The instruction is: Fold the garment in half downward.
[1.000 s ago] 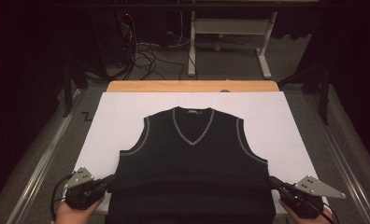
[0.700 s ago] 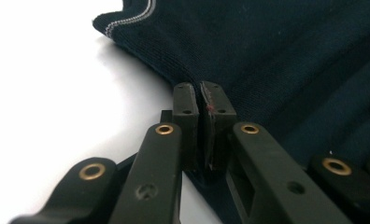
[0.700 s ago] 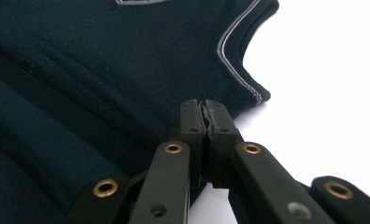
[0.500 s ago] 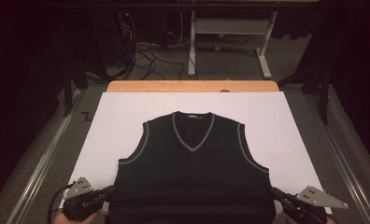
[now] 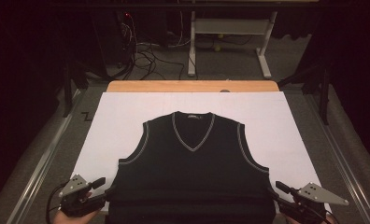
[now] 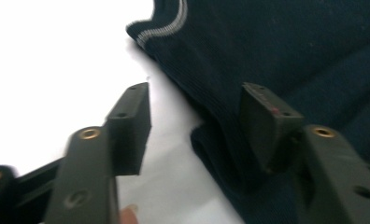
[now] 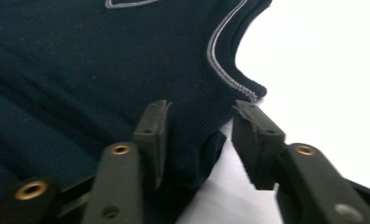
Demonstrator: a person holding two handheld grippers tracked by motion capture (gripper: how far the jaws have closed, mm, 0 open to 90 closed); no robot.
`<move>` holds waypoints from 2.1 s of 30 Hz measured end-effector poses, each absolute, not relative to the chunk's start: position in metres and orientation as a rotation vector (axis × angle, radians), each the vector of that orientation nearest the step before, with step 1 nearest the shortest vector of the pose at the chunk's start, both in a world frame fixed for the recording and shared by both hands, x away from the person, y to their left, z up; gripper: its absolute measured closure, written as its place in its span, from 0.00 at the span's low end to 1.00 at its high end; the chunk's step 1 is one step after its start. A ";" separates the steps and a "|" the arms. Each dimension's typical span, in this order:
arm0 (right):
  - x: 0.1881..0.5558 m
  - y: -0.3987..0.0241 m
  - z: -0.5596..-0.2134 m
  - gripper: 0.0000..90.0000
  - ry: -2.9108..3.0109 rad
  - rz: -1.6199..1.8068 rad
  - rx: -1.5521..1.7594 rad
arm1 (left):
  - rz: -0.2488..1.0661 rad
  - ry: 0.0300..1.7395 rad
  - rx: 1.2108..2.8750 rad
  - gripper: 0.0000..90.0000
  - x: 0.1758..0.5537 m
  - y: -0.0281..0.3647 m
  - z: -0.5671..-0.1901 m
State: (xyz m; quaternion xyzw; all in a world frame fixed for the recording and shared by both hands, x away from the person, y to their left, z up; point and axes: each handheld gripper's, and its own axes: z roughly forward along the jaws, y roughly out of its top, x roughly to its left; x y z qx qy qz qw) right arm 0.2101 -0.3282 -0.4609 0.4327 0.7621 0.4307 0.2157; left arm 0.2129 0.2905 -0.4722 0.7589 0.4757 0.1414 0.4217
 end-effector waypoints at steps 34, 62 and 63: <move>0.332 -0.297 -0.433 0.00 1.986 1.178 1.231 | 0.435 1.162 1.839 0.00 0.323 0.277 -0.433; 0.427 -0.263 -0.428 0.04 2.049 1.007 1.340 | 0.337 1.281 1.854 0.01 0.429 0.236 -0.414; 0.429 -0.262 -0.430 0.05 2.056 1.001 1.349 | 0.321 1.292 1.866 0.01 0.431 0.233 -0.417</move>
